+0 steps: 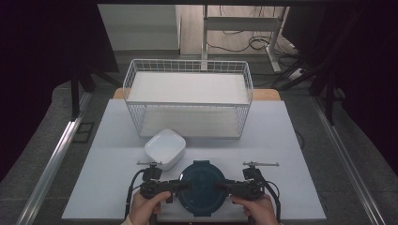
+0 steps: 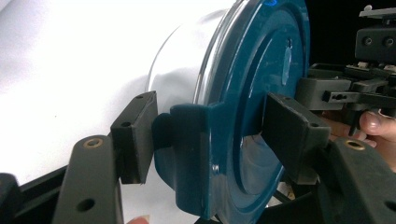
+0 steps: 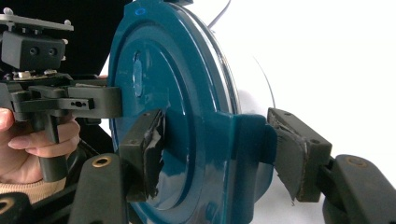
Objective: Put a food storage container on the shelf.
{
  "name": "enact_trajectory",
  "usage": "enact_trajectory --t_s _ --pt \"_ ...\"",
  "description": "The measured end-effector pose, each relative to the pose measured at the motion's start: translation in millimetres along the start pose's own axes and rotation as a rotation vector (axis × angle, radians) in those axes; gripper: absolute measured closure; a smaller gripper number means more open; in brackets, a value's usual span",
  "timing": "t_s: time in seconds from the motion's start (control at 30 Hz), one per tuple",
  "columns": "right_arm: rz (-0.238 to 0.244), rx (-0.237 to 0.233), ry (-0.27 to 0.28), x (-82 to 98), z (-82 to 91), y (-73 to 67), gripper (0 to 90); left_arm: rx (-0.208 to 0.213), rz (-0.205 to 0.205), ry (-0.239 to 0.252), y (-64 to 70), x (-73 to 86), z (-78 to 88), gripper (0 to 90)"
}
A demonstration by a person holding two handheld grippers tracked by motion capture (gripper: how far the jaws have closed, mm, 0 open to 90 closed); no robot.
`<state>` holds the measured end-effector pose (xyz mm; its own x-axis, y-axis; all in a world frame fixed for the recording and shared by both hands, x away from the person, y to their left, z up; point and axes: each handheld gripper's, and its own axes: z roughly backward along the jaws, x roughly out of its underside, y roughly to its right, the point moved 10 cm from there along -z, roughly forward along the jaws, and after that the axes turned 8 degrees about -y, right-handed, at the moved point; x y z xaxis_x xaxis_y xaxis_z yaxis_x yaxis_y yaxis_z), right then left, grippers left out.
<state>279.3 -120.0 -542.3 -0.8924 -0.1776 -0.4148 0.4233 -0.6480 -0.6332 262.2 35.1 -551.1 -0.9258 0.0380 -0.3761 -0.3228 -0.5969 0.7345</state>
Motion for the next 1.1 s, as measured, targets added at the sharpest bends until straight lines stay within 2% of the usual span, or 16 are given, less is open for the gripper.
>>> enact_trajectory --t_s 0.63,0.93,1.1 --pt "0.074 0.007 0.022 -6.3 10.3 -16.3 38.6 -0.008 -0.064 0.038 13.8 -5.1 16.0 37.9" --pt "0.106 0.010 0.030 -17.9 13.3 -27.1 38.5 -0.015 -0.074 0.055 17.9 -11.9 26.5 37.8" --pt "0.116 0.012 0.036 -26.8 16.4 -33.4 38.4 -0.019 -0.081 0.067 22.6 -21.1 34.8 37.8"
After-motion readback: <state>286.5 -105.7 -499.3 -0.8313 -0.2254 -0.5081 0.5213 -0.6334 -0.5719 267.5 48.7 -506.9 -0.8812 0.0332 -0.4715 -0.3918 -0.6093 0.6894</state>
